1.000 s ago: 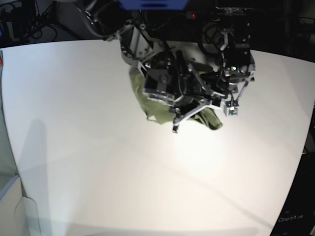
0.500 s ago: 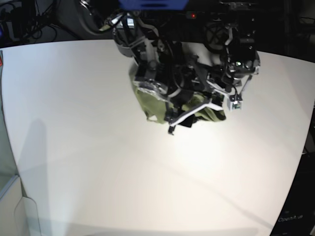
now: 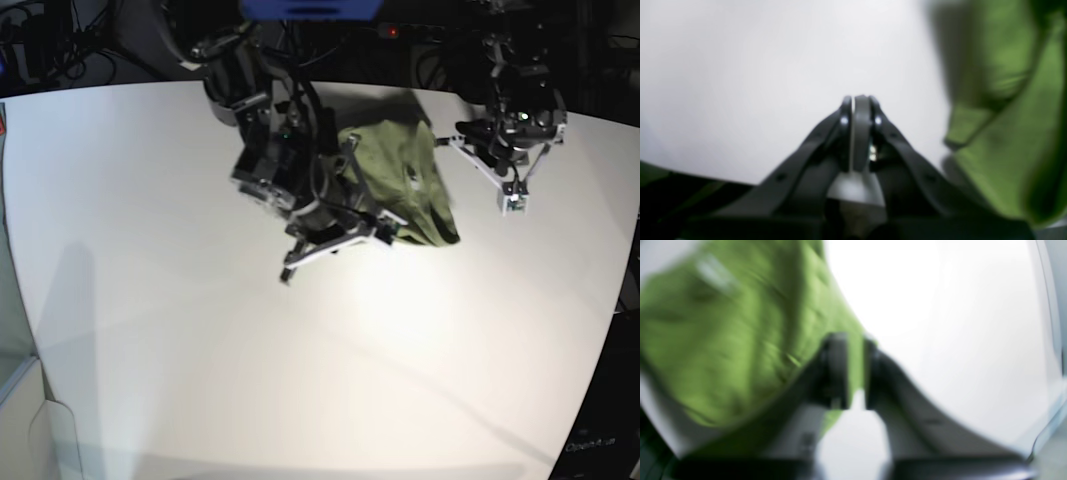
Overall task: Fold the T-shirt properly
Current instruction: 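Press the folded end down with the right gripper and release it, then grasp the bundle sides with both grippers and flatten it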
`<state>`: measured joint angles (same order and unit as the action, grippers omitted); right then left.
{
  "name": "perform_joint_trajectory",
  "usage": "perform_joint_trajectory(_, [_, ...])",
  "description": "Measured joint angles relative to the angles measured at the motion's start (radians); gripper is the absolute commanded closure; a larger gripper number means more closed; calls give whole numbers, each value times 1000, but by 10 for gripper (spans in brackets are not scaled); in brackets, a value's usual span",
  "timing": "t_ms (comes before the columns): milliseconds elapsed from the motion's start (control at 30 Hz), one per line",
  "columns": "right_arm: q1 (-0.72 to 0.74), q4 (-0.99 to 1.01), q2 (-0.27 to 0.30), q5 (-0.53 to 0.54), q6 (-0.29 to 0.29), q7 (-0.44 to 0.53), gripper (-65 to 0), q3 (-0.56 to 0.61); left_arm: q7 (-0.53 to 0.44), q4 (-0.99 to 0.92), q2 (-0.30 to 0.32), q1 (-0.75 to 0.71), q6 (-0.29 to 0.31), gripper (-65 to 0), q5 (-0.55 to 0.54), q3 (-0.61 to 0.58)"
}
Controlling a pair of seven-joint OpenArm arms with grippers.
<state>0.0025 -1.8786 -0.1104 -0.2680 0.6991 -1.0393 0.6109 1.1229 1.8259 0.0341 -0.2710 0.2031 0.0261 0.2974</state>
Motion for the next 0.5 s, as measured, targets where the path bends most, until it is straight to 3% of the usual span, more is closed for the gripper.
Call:
perform_joint_trajectory(133, [-3, 2, 3, 11, 0, 5, -3, -68, 28, 22, -3, -2, 78, -9, -1, 6])
perform_joint_trajectory(200, [-3, 2, 25, 11, 0, 2, -1, -81, 36, 49, -2, -2, 86, -9, 0, 6])
perform_joint_trajectory(500, [-43, 7, 15, 10, 0, 15, -1, -79, 145, 180, -1, 8, 85, -9, -1, 8])
